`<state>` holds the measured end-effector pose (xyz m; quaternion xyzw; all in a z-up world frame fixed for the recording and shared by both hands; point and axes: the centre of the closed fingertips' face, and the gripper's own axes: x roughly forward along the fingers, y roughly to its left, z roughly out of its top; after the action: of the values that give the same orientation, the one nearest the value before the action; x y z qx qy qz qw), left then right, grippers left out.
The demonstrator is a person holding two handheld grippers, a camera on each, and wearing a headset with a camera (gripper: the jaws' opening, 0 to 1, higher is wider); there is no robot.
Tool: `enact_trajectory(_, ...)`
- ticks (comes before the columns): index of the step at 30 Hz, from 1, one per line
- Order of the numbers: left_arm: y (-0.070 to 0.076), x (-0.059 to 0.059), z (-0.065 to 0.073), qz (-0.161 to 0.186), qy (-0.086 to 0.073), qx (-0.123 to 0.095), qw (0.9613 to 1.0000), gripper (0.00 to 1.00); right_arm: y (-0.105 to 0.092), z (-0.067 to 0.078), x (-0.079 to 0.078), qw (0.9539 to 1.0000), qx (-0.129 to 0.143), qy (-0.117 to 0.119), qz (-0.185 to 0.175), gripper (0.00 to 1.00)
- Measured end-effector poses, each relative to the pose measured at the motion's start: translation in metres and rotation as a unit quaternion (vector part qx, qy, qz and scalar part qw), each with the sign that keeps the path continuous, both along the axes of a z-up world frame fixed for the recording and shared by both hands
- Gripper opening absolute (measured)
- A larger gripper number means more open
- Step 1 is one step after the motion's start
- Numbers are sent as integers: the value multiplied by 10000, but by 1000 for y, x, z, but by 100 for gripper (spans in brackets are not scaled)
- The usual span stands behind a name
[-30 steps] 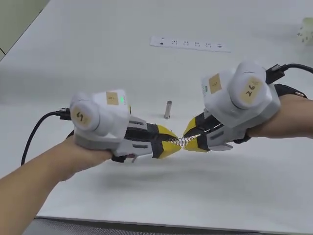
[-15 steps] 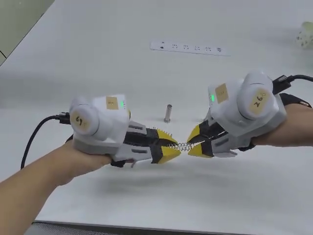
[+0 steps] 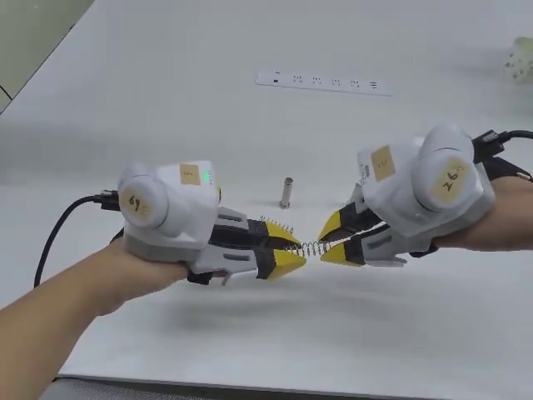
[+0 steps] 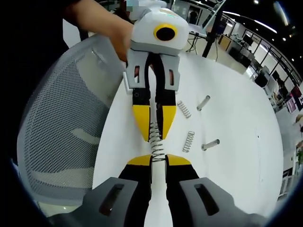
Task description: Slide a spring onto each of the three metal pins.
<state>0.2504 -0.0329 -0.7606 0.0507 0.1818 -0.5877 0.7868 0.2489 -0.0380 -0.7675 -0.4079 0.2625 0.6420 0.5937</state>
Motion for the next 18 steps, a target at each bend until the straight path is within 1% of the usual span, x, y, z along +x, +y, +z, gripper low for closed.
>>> enact_trajectory(3,1,-1,-2,-3,22,20,10000,2,2,8,-1,10000,81,-14,57,8)
enact_trajectory(8,1,-1,-3,6,9,40,10000,2,6,16,-3,9997,167,-30,149,7)
enact_trajectory(12,1,-2,-4,-10,-4,50,10000,2,9,20,-6,9995,256,37,200,7)
enact_trajectory(14,1,-2,-4,-2,-2,42,10000,2,13,25,-8,9990,370,77,247,7)
enact_trajectory(17,0,-3,-3,-19,-14,19,10000,2,20,34,-11,9976,607,219,236,7)
enact_trajectory(18,-1,-2,-2,-7,-14,0,10000,2,21,35,-11,9974,645,231,227,7)
